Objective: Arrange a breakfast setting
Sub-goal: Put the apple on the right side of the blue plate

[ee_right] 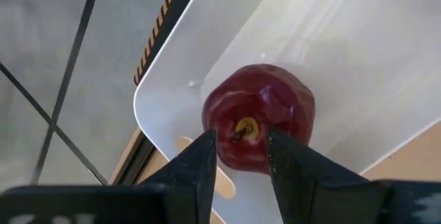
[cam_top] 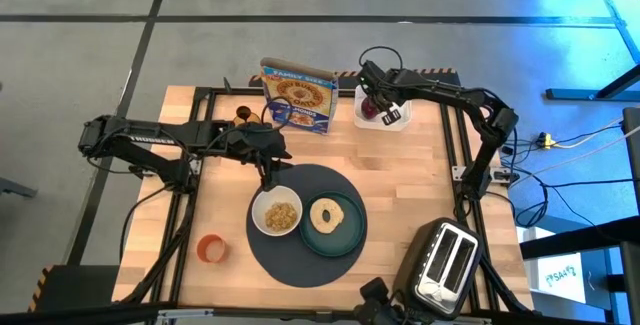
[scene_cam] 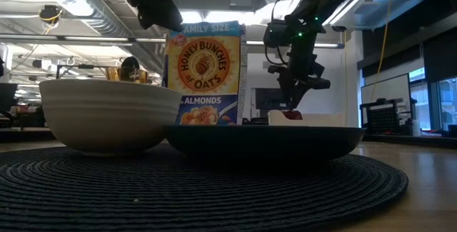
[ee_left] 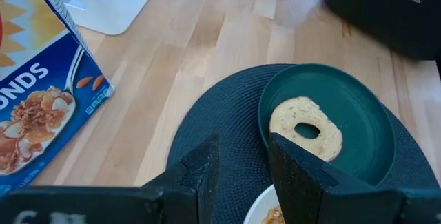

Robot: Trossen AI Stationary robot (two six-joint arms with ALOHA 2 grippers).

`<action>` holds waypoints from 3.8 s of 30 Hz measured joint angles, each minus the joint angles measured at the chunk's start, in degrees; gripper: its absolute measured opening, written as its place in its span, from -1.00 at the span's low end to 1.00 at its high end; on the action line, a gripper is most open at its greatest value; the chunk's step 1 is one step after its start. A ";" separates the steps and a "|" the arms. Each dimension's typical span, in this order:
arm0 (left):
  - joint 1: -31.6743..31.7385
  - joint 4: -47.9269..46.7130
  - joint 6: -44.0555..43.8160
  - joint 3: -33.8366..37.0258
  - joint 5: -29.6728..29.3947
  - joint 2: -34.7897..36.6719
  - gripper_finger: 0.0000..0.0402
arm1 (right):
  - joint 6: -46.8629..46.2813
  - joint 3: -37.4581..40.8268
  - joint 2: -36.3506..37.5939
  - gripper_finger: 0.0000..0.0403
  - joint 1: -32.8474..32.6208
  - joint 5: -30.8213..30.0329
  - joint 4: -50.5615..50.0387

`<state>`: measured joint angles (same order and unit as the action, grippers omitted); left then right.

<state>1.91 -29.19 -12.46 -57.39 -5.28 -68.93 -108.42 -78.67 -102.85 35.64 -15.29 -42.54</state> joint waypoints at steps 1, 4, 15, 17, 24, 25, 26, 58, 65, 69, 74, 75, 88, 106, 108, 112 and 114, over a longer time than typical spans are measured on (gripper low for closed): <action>0.00 0.02 0.37 0.00 0.00 0.00 -0.41 | 0.00 0.00 0.00 -0.45 0.00 0.00 0.02; 0.00 0.00 0.67 0.00 0.01 0.00 -0.41 | 0.22 0.00 0.00 -0.54 0.00 -0.06 0.06; 0.00 -0.37 0.67 0.00 0.02 0.00 -0.41 | 0.70 0.01 -1.26 -0.86 0.00 0.09 0.68; 0.00 -0.56 0.67 0.00 0.01 0.00 -0.41 | 0.70 0.02 -1.27 -0.88 0.00 -0.52 0.64; -0.02 -1.29 0.67 0.00 0.00 0.00 -0.41 | 2.18 0.02 -1.27 -0.89 -0.07 -1.22 0.63; -0.02 -1.35 0.67 0.00 0.00 0.00 -0.41 | 2.20 0.02 -1.27 -0.91 -0.15 -1.25 0.67; 0.00 -1.35 0.67 0.00 0.00 0.00 -0.41 | 2.21 0.02 -1.27 -0.93 -0.56 -1.29 0.84; -0.02 -1.16 -2.06 0.00 -0.20 0.00 -0.41 | 6.96 0.00 0.59 -0.65 -1.74 -5.22 4.77; -0.04 -1.26 -2.15 0.00 -0.59 0.00 -0.41 | 6.71 0.00 -1.85 -0.40 -0.15 1.59 9.12; -0.04 -1.28 -2.31 0.00 -0.66 0.00 -0.41 | 6.55 0.00 -2.43 -0.42 0.07 1.77 8.36; -0.04 -1.27 -2.38 0.00 -0.66 0.00 -0.41 | 4.99 0.00 -2.45 -0.58 0.12 0.54 7.86; -0.04 -1.27 -2.37 0.00 -0.66 0.00 -0.41 | 4.95 0.00 -2.45 -0.61 0.13 0.32 7.86; -0.04 -1.29 -2.37 0.00 -1.13 0.00 -0.41 | 3.19 0.00 -2.45 -0.91 0.90 -0.37 6.12; 1.20 -1.92 -2.02 0.00 -1.51 0.00 -0.41 | 8.24 0.00 0.43 -1.00 -5.68 -11.14 5.97; 1.20 -1.93 -2.04 0.00 -1.51 0.00 -0.41 | 10.09 0.00 1.88 -1.00 -6.83 -12.68 5.58; 1.18 -1.90 -2.33 0.00 -1.61 0.00 -0.41 | 12.70 0.00 5.37 -1.00 -9.71 -15.94 3.79; 1.18 -1.92 -2.41 0.00 -2.24 0.00 -0.41 | 12.92 0.00 7.58 -1.00 -11.56 -18.61 2.15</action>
<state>3.09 -31.11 -14.87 -57.39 -7.51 -68.93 -95.50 -78.67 -95.27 24.08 -33.90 -40.39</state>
